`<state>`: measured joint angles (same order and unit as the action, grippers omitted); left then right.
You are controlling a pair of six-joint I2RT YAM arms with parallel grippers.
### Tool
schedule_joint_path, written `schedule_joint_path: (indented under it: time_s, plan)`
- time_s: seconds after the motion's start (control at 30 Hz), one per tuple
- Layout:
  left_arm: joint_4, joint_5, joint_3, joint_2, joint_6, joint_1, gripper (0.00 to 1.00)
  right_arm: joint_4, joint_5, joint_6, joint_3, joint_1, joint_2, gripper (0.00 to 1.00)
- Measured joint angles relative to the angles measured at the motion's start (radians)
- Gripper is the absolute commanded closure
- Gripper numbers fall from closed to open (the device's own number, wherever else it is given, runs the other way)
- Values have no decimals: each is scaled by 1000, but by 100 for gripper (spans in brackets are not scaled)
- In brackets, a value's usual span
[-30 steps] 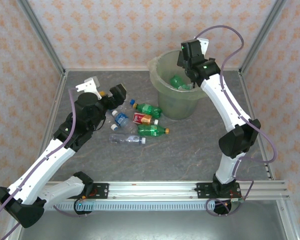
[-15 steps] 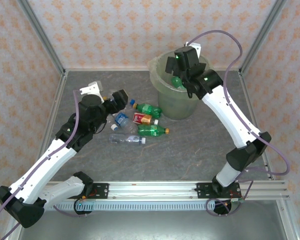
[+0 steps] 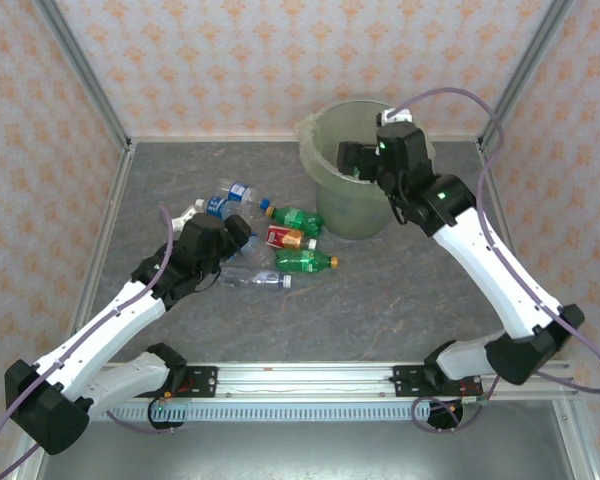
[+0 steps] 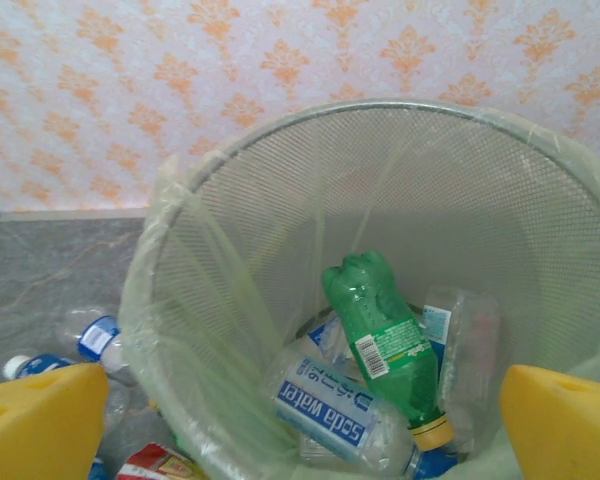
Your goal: Put the plastic bottles in the bin
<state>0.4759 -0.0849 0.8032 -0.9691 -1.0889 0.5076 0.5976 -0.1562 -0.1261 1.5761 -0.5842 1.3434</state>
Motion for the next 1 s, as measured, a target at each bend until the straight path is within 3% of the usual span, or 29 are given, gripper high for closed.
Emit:
schedule_joint_path:
  time_s: [0.23, 0.53, 1.0]
  plan:
    - [55, 0, -66, 0, -211, 0, 19, -65, 112, 4, -129, 0, -145, 0]
    - [95, -3, -84, -2, -380, 0, 25, -80, 187, 2, -261, -2, -290, 0]
    - [21, 55, -131, -237, -418, 10, 27, -94, 243, -24, -318, -7, -325, 0]
